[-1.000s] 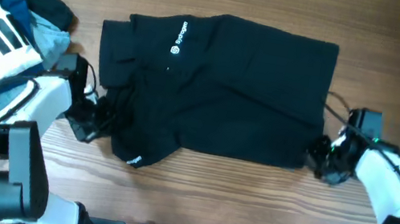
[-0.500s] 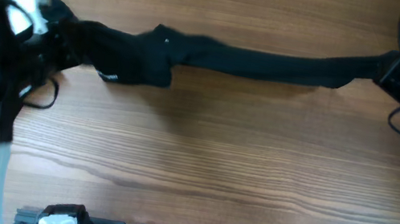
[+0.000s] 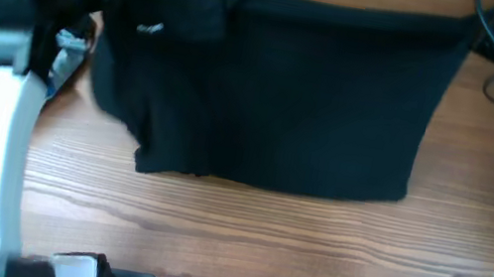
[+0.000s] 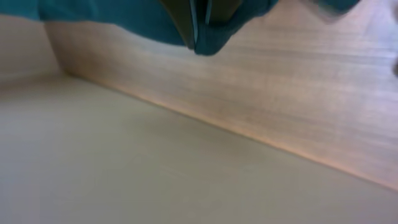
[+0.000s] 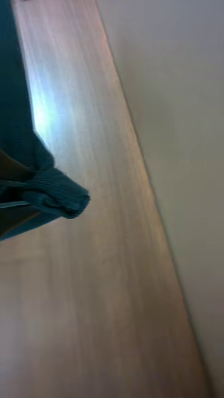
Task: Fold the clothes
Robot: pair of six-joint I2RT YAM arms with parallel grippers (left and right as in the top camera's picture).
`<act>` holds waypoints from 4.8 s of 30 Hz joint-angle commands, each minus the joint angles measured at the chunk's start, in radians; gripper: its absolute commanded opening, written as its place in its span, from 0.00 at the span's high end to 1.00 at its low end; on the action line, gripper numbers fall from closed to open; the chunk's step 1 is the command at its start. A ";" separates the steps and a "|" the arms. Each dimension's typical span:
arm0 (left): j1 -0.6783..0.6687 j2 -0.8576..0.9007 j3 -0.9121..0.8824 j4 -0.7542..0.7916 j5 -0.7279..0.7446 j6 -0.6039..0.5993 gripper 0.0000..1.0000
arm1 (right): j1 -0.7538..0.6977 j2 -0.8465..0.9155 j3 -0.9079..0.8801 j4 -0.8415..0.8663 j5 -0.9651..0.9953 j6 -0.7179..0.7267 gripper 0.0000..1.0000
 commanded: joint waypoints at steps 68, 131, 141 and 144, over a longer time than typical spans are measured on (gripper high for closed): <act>-0.061 0.180 -0.497 -0.404 -0.043 -0.037 0.96 | -0.006 0.153 -0.463 -0.499 0.398 0.064 0.96; 0.003 0.180 -0.500 0.272 0.102 -0.468 0.96 | -0.142 0.129 -0.543 0.039 -0.089 -0.019 0.96; -0.055 0.181 -0.500 0.439 0.005 -0.456 0.42 | -0.098 0.129 -0.544 0.245 -0.091 -0.024 0.53; -0.055 0.181 -0.500 0.264 0.013 -0.456 0.41 | -0.095 0.129 -0.544 0.237 -0.043 -0.015 0.34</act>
